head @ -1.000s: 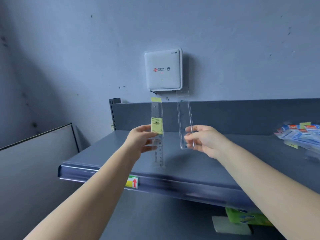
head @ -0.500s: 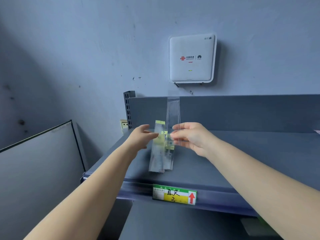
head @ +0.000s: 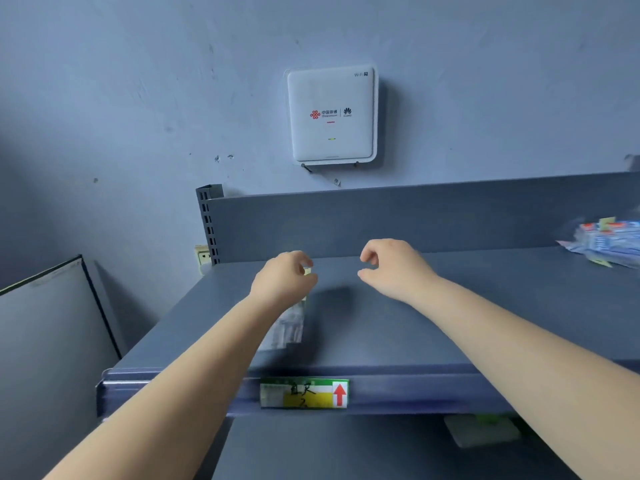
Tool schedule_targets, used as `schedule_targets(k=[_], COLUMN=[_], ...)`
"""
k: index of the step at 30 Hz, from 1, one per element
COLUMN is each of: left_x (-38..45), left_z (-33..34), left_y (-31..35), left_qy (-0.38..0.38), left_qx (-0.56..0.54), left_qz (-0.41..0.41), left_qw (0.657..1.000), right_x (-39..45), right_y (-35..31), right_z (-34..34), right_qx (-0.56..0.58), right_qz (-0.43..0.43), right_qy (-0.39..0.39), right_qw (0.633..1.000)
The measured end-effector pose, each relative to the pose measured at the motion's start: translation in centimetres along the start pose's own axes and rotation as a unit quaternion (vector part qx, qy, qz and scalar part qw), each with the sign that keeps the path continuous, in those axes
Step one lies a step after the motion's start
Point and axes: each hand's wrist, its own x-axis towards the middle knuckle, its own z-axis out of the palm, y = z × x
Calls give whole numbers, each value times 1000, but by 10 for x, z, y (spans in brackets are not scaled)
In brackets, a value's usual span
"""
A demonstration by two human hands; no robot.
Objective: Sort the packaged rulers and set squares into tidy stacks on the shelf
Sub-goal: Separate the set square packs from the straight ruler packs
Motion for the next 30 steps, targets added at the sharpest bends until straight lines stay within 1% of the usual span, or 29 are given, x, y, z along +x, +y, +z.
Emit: schedule_targets(k=[2, 6, 13, 18, 23, 27, 30], left_x=[3, 9, 11, 8, 10, 16, 20], left_z=[14, 48, 124, 182, 225, 255, 275], left_y=[26, 85, 204, 296, 371, 411, 433], left_qy=[-10, -30, -74, -106, -113, -119, -121], left_qx=[16, 28, 14, 11, -12, -25, -14], left_qz=[20, 61, 134, 166, 164, 138, 123], left_qw=[1000, 997, 988, 980, 980, 983, 985], right_x=[-4, -17, -46, -66, -78, -82, -80], right_y=[23, 75, 194, 285, 363, 414, 447], right_z=[-15, -49, -112, -165, -217, -247, -260], right_qx=[-44, -81, -77, -77, -84, -82, -63], right_qz=[2, 22, 77, 127, 141, 157, 175], right_qy=[20, 57, 83, 94, 108, 118, 104], right_qw=[999, 995, 991, 984, 981, 977, 977])
